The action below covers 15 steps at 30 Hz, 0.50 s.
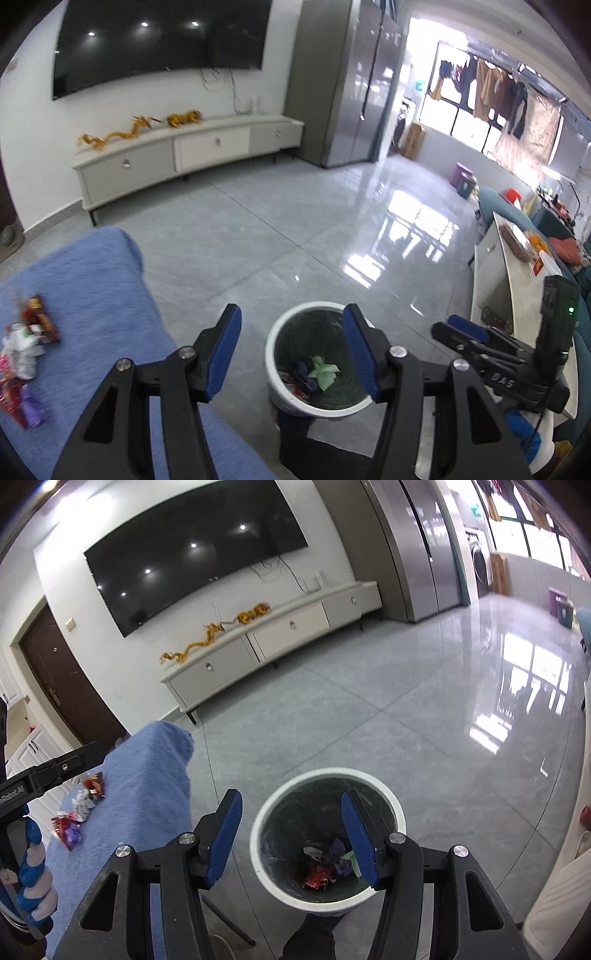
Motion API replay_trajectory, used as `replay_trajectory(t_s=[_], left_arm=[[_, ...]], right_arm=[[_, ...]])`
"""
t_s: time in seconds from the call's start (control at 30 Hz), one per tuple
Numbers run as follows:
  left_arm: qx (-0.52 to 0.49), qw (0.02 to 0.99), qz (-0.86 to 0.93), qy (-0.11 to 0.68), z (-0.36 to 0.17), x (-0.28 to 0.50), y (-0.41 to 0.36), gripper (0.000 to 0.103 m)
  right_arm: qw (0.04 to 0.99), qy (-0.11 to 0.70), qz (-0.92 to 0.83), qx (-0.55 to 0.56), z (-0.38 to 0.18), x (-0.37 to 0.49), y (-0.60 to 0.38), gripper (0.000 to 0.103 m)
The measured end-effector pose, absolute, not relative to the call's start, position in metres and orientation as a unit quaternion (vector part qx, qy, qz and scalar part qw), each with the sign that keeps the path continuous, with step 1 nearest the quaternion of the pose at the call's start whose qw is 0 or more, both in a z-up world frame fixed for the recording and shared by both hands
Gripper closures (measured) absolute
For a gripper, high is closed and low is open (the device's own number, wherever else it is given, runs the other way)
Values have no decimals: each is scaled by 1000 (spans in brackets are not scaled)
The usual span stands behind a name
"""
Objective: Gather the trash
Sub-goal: 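Move both open tools back over the remaining wrappers on the rug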
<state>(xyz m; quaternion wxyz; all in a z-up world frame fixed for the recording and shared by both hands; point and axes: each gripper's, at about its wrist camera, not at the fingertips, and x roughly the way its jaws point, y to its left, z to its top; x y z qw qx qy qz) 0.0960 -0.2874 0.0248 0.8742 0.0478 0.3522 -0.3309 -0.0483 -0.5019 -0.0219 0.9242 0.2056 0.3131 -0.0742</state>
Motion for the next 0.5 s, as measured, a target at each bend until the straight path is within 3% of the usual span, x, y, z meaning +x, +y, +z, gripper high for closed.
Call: replay_trajectory(t_s=[0.5], left_arm=[[-27, 930, -250, 269, 98, 55, -123, 41]], right_arm=[[958, 243, -61, 136, 72, -94, -419, 41]])
